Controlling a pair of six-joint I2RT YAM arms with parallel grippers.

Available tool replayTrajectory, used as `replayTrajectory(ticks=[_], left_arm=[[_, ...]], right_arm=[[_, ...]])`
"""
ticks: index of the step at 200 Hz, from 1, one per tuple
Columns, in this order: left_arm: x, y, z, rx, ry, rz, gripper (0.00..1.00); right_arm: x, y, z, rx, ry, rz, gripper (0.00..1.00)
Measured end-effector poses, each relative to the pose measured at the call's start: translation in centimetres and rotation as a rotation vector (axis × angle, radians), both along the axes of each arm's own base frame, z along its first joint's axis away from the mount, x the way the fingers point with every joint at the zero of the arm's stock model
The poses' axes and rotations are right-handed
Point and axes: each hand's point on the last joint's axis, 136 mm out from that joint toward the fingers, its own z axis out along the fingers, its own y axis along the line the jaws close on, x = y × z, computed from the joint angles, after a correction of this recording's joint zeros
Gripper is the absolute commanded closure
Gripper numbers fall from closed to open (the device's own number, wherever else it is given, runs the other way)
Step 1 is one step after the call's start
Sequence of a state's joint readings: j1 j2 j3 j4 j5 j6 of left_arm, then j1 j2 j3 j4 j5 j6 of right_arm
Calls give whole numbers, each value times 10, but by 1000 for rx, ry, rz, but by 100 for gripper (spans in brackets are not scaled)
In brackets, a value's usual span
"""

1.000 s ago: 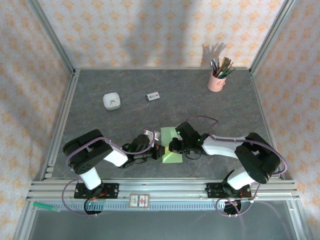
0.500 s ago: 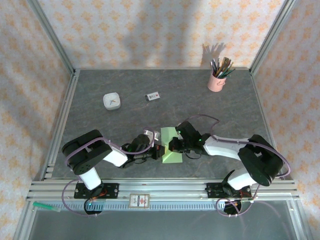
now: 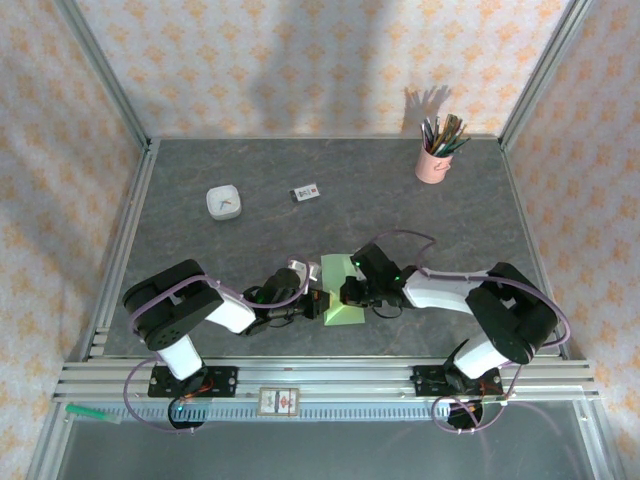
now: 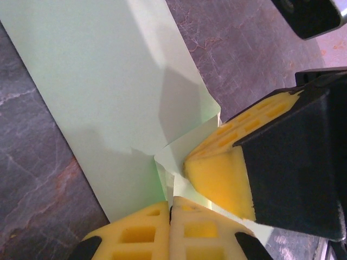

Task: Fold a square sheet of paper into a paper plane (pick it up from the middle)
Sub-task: Fold the triangle a second time at the center of the table.

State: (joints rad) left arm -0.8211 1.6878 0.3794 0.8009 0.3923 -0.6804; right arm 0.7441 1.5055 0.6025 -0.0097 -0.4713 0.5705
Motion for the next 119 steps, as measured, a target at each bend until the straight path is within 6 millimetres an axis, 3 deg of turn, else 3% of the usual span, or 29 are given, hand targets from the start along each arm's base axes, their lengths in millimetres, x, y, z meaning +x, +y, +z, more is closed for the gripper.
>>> replayTrajectory(ticks=[119], left_arm=[[0,0,0,5,1,1,100]], right_arm=[[11,-14,-2,-10,-4,-17,100]])
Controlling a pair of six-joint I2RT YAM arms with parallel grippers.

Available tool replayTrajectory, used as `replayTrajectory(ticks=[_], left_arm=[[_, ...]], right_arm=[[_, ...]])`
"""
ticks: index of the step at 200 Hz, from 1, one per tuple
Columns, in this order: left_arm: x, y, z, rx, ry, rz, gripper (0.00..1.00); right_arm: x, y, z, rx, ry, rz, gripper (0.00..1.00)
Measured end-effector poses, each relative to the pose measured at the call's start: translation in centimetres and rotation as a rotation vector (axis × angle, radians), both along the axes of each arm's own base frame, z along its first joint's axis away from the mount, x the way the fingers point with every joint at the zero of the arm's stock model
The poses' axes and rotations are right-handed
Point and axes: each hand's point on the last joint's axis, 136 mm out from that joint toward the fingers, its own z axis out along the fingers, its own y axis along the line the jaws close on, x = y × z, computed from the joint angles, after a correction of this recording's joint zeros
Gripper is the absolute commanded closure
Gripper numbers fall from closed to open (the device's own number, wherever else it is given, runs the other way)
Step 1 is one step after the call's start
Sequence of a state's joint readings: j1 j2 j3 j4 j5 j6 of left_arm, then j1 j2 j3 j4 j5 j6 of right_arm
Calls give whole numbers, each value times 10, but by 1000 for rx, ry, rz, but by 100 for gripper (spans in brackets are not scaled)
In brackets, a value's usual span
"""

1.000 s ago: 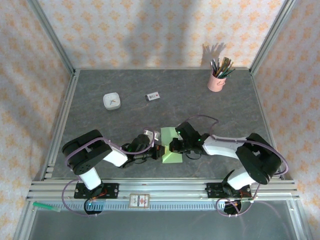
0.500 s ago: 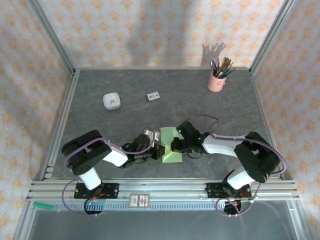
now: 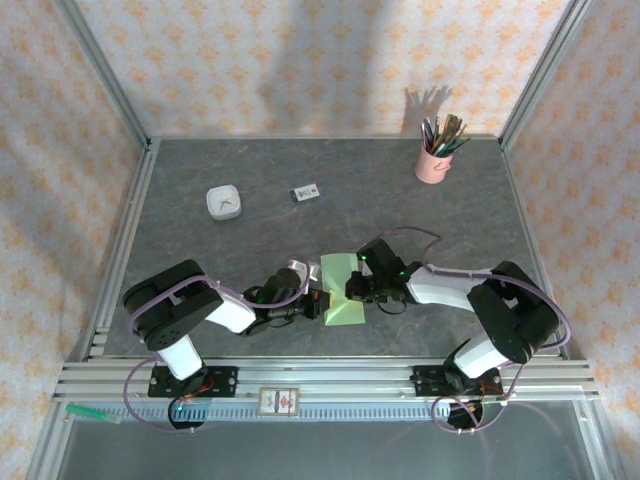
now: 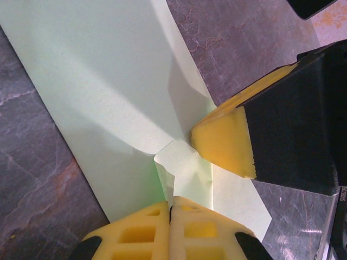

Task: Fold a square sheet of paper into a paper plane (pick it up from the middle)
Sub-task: Fold the triangle a second time at the center of the table.

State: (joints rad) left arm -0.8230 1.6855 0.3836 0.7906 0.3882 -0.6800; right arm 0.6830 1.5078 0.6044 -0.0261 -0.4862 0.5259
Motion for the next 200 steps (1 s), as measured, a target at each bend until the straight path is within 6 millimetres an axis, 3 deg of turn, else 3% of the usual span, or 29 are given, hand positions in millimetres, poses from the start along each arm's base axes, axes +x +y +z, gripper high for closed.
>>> replayTrajectory(ticks=[60,162,200], left_arm=[[0,0,0,2,1,0,100],[0,0,0,8,-2,-3,100],[0,0,0,9,-1,-2,100]], right_arm=[[4,-6,7,2,-10,-15,100],[6,-11,0,-13,-13,7,100],[4,-6,17,35,-29,11,100]])
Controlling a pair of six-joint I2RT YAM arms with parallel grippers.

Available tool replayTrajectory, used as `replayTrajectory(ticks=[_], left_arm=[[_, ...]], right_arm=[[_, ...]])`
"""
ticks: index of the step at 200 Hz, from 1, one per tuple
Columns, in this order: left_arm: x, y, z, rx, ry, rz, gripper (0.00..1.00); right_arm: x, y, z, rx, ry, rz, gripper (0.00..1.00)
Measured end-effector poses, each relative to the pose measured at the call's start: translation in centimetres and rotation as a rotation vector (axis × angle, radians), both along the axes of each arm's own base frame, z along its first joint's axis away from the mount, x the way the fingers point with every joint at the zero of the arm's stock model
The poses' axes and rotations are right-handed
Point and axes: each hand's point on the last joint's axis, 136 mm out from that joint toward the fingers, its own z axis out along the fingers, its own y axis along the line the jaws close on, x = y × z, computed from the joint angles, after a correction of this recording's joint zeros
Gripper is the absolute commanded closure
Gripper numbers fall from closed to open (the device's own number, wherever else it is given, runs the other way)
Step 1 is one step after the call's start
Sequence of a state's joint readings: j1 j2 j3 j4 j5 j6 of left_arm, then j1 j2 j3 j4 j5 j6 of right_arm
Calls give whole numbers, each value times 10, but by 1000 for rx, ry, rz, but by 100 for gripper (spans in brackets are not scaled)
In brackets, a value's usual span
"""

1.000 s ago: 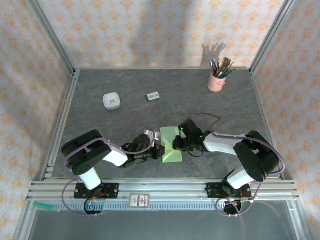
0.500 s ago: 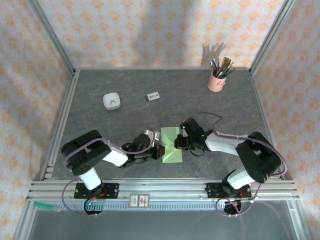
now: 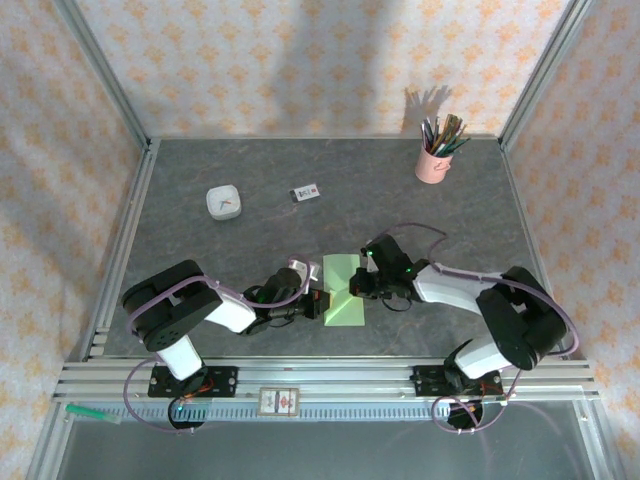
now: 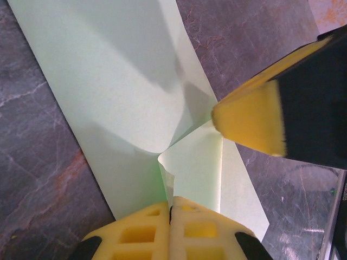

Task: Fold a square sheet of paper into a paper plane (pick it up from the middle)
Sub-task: Fold the triangle a second time at the center of the table.

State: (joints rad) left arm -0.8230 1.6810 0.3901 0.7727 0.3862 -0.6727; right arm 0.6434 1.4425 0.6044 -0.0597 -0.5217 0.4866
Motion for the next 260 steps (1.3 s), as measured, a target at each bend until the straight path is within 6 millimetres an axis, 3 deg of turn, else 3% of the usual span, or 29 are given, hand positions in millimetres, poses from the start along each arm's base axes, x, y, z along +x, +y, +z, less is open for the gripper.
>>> replayTrajectory(ticks=[40,78,110,260], left_arm=[[0,0,0,1,1,0,100],[0,0,0,1,1,0,100],[0,0,0,1,1,0,100],[0,1,-1,5,2,4,100]], right_arm=[[-16,26,23,103,-22,38,100],[-44,35,11,133,33,59,100],[-57,38,4,146,62,57,100],[-59,49,2,188,67,54,100]])
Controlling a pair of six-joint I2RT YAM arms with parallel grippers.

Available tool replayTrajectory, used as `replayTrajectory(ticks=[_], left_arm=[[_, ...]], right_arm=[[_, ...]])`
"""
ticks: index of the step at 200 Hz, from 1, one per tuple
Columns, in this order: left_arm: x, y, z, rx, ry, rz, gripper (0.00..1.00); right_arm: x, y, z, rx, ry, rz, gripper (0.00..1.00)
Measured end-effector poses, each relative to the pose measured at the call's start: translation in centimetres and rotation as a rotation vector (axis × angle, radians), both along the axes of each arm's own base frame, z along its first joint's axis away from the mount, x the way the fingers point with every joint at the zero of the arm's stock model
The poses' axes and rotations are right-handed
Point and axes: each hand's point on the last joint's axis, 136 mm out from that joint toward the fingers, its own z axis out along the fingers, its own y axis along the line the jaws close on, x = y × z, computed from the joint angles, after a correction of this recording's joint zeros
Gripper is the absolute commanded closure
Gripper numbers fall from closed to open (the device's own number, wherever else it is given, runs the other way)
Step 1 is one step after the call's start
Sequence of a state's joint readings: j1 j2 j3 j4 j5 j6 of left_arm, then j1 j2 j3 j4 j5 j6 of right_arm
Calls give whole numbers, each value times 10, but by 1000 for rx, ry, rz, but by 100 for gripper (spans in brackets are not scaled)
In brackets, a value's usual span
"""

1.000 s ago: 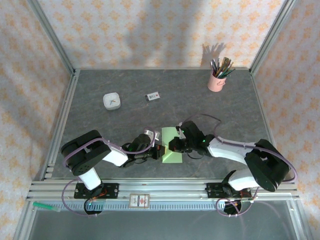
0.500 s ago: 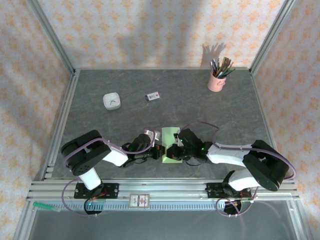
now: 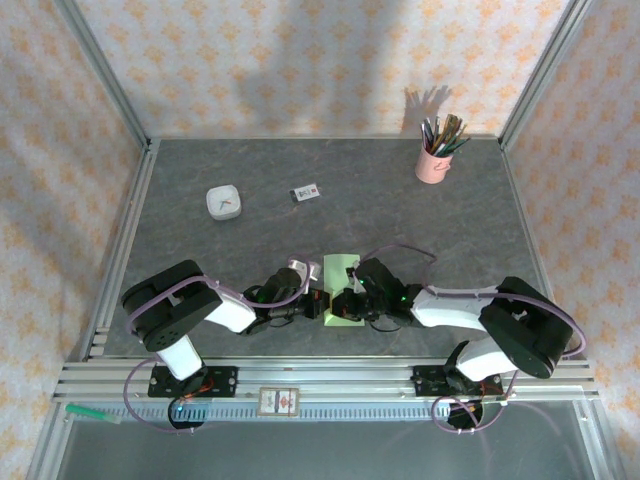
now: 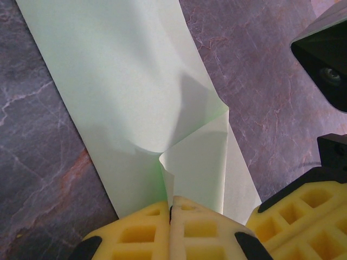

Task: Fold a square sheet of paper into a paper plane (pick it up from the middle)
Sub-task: Fold the triangle a second time at the center of the table.

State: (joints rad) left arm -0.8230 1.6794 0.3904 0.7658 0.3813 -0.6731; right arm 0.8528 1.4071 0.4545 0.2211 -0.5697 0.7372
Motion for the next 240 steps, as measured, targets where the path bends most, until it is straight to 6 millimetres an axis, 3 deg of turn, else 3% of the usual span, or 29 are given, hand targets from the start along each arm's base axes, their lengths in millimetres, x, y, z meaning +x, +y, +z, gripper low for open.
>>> replayTrajectory(ticks=[79,131,177,240], left_arm=[[0,0,0,-1,1,-1,100],[0,0,0,-1,1,-1,100],[0,0,0,-1,1,-1,100],[0,0,0,0,1,-1,100]], right_arm=[[1,-3,12,19,-36,-16,100],[-9,-13,-1,20,0,-36,100],[-9,-4,5,58,-10,-29,100],[-14,1,-3,54,13,-16,100]])
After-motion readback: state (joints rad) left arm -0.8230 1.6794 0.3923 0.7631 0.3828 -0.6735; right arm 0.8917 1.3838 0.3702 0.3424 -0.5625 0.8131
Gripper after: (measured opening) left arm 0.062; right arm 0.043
